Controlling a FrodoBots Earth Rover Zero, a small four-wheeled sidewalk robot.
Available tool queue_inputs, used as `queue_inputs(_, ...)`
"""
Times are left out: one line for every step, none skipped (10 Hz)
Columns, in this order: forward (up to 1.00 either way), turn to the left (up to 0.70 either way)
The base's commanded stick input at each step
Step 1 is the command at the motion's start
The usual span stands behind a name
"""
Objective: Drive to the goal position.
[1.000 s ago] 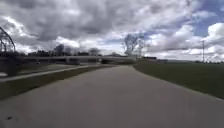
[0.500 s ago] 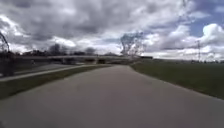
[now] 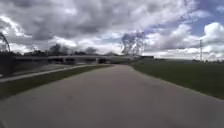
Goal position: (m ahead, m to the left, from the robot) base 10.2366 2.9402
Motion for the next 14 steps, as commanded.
queue_inputs(1.00,0.00)
queue_inputs(1.00,0.00)
queue_inputs(1.00,0.00)
queue_inputs(1.00,0.00)
queue_inputs(1.00,0.00)
queue_inputs(1.00,0.00)
queue_inputs(1.00,0.00)
queue_inputs(1.00,0.00)
queue_inputs(1.00,0.00)
queue_inputs(1.00,0.00)
queue_inputs(1.00,0.00)
queue_inputs(1.00,0.00)
queue_inputs(1.00,0.00)
queue_inputs(1.00,0.00)
